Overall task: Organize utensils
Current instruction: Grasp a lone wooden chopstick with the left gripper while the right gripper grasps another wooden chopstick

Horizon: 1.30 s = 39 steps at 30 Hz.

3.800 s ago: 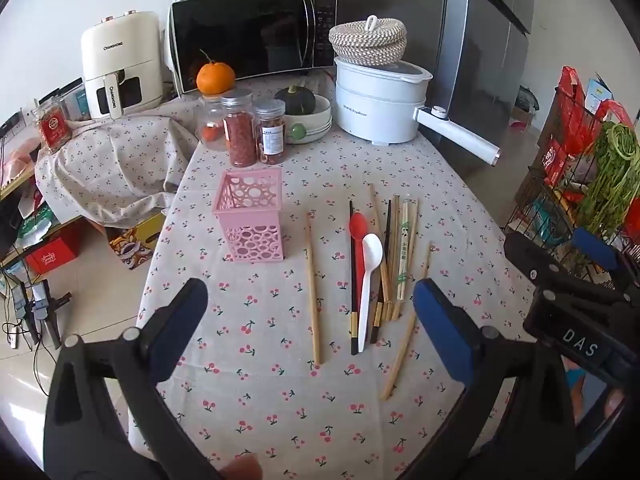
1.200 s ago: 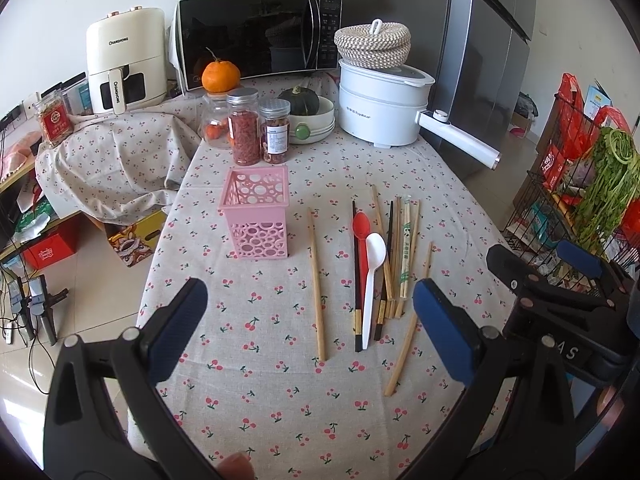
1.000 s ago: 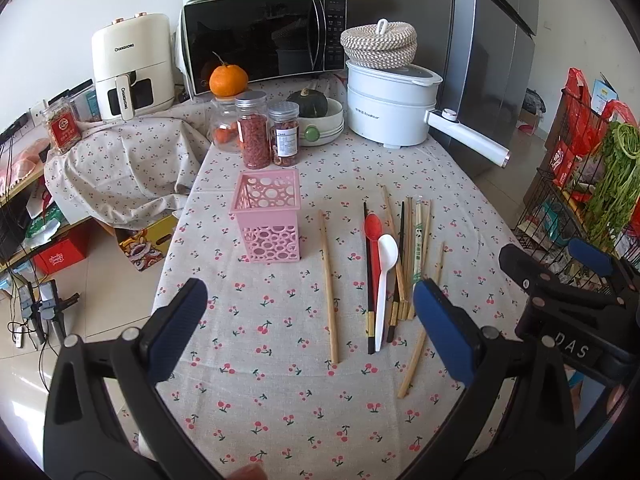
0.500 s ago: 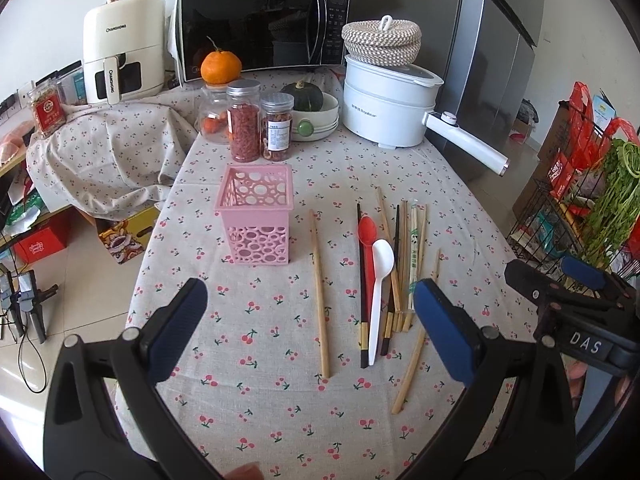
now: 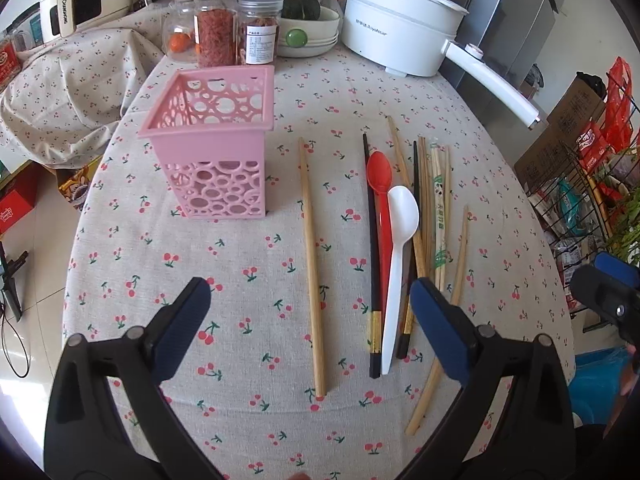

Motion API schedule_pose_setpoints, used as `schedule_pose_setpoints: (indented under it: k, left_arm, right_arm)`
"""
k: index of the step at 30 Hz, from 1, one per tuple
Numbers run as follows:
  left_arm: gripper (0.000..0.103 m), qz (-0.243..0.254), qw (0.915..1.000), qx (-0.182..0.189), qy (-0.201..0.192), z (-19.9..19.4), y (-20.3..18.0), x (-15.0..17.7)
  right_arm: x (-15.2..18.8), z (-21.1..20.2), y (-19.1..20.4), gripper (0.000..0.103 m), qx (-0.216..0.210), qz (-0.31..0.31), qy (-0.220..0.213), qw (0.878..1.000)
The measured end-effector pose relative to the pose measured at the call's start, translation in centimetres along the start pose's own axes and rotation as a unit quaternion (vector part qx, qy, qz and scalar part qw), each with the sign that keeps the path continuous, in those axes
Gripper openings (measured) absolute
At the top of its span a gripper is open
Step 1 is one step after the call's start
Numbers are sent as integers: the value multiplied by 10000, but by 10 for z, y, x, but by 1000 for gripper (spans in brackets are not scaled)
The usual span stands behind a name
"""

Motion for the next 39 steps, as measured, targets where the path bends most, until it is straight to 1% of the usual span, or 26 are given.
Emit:
schedule_pose_setpoints:
  k: [2, 3, 4, 5, 6, 7, 8, 9, 12, 14, 15, 16, 17, 18, 19, 20, 21, 23, 24, 29, 31, 33, 37, 39]
  left_arm:
    - [83, 25, 10000, 18, 66, 9, -1, -5]
    - [81, 33, 9999, 29, 95, 13, -1, -7]
    - [73, 33, 9999, 20, 138, 18, -2, -9]
    - [62, 32, 9998, -2, 182, 23, -2, -10]
    - [56, 44, 9997, -35, 232, 29, -1, -10]
    - [44, 49, 9996, -61, 283, 34, -1, -10]
    - [39, 39, 9994, -70, 337, 40, -1, -10]
    - [39, 16, 9992, -83, 383, 45, 0, -10]
    - [36, -16, 9989, -129, 452, 58, 1, -10]
    - [32, -2, 9986, -136, 502, 64, 0, -10]
    - [32, 46, 9988, -180, 443, 64, -1, -11]
    - [30, 112, 9986, -240, 451, 66, -2, -13]
    - [23, 183, 9983, -335, 446, 66, -3, -14]
    - [20, 248, 9978, -432, 445, 68, -2, -15]
    - [17, 295, 9974, -482, 442, 68, -2, -15]
    - [16, 325, 9972, -502, 453, 69, -2, -17]
    - [15, 336, 9970, -514, 467, 69, -2, -17]
    - [9, 325, 9966, -552, 521, 68, 0, -18]
    - [9, 309, 9964, -548, 562, 68, 2, -18]
    - [8, 158, 9951, -431, 882, 58, 11, -10]
    - [8, 100, 9940, -326, 1038, 51, 17, -3]
    - [8, 75, 9923, -221, 1220, 44, 23, 4]
    - [8, 114, 9884, 8, 1516, 35, 27, 14]
    - [8, 134, 9879, 89, 1541, 32, 28, 17]
  right_arm:
    - [-1, 11, 3, 103, -149, 25, 237, 9996]
    - [-2, 18, 2, 103, -207, 83, 376, 9990]
    - [-2, 26, 1, 103, -250, 147, 495, 9984]
    - [-1, 33, -2, 103, -268, 219, 593, 9976]
    - [0, 40, -5, 102, -268, 292, 673, 9969]
    - [2, 48, -8, 101, -282, 369, 767, 9960]
    - [5, 54, -12, 97, -311, 467, 864, 9947]
    - [8, 61, -16, 93, -334, 557, 963, 9932]
    - [12, 74, -21, 86, -387, 678, 1134, 9905]
    - [14, 82, -23, 81, -341, 723, 1189, 9897]
    - [15, 86, -24, 79, -324, 749, 1228, 9891]
    - [17, 91, -24, 77, -301, 778, 1270, 9884]
    - [18, 96, -25, 75, -258, 788, 1320, 9878]
    - [20, 101, -25, 72, -189, 781, 1359, 9875]
    - [21, 104, -24, 70, -104, 750, 1391, 9874]
    - [22, 108, -22, 68, -24, 696, 1408, 9876]
    - [23, 110, -21, 68, 40, 639, 1418, 9878]
    - [25, 115, -14, 67, 85, 534, 1449, 9880]
    - [27, 117, -10, 68, 71, 493, 1484, 9877]
    - [32, 120, 7, 67, 410, 4, 1469, 9883]
    - [32, 120, 8, 62, 491, -99, 1459, 9880]
    - [32, 119, 9, 51, 488, -127, 1419, 9886]
    - [30, 118, 13, 36, 429, -276, 1368, 9893]
    - [28, 119, 18, 20, 353, -370, 1368, 9893]
Point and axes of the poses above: each gripper's, at about its wrist camera, not at the fingertips, and z roughly the way its jaws point, y to its left, x to its underside, the point moved 3 cm from there along z, roughly the way its jaws point, and after that the axes turned 9 degrees about -y, right-handed, at the moved point
